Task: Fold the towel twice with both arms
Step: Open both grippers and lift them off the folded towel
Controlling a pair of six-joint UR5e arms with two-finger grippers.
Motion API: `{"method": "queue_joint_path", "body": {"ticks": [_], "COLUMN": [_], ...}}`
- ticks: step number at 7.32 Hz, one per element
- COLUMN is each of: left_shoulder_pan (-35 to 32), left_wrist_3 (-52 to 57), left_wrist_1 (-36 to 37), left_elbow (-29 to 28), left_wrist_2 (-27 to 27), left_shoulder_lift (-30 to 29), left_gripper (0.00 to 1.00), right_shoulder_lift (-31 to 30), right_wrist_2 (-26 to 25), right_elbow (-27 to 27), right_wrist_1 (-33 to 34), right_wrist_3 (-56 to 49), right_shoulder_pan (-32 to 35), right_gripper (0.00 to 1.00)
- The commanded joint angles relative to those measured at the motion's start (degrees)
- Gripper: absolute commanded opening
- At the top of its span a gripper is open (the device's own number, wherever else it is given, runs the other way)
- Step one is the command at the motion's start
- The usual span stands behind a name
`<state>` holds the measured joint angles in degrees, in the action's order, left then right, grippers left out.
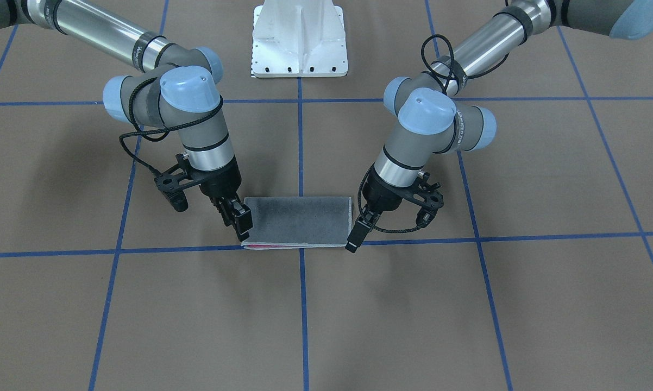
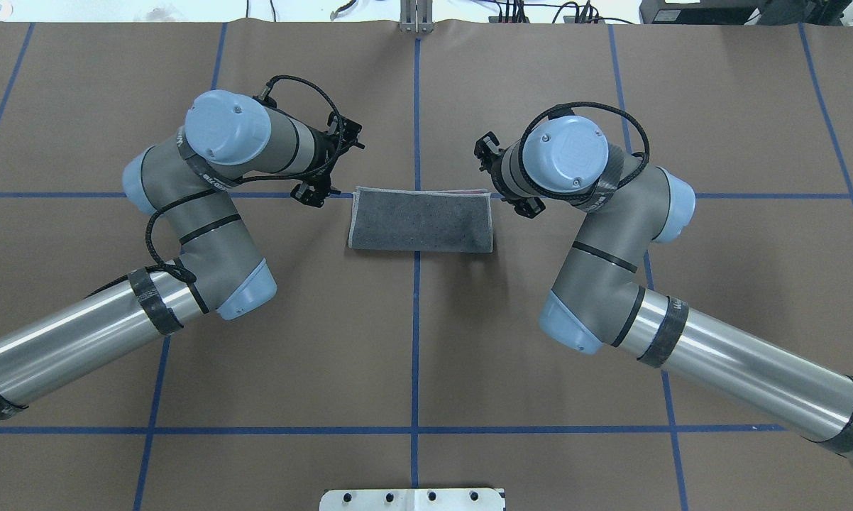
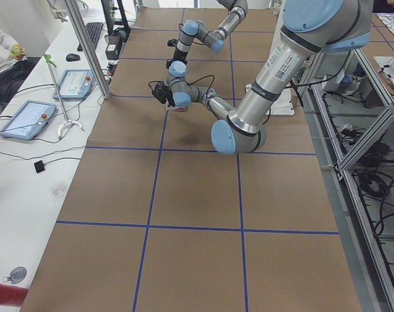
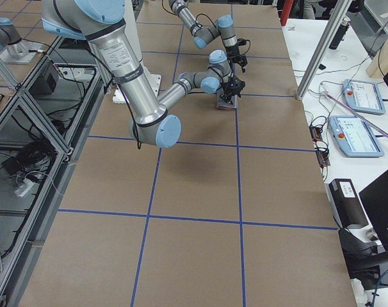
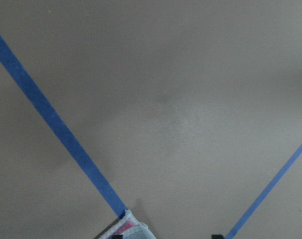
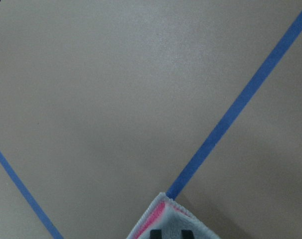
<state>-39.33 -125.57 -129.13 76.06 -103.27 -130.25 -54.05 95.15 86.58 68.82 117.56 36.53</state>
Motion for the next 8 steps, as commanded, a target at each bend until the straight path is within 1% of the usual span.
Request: {"method": "queue_joint_path", "body": {"ticks": [1,2,3,4,5,7,8], "left_shoulder_pan": [-0.13,-0.3,-0.39,0.04,0.31,1.44,2.93], "left_wrist_3": [0.85,4.5,8.89,10.85,12.52,14.56,14.91], "left_wrist_1": [-0.51,-0.16,-0.16,-0.33,-0.51,-0.6,-2.25], "left_elbow": [0.14,1.36,2.76,4.6,5.67,5.76,5.59], "left_wrist_2": [-3.48,-8.3,-10.0,-10.19,-10.11,-9.58,-9.32], "left_shoulder_lift": [0.0,0.52,1.92,4.28,5.52,5.62,6.84], "left_gripper": [0.99,1.0,1.0,1.0,1.0,1.0,1.0], "right_shoulder_lift": [-0.09,-0.7,-2.01,-3.68,-5.95,-9.39,-11.49], "right_wrist_2": [2.66,6.94,8.9,9.61,12.93,18.38,20.93], "right_elbow": [0.08,0.34,0.87,1.74,2.1,2.1,2.19], "right_wrist_1": [0.09,0.09,0.17,0.35,0.44,0.61,0.61], "right_wrist_3": [-6.61,-11.08,-15.39,-20.39,-27.23,-40.06,-47.26], "right_shoulder_pan": [1.52,3.18,4.15,5.29,7.57,12.14,14.77], "right_gripper": [1.0,1.0,1.0,1.0,1.0,1.0,1.0]}}
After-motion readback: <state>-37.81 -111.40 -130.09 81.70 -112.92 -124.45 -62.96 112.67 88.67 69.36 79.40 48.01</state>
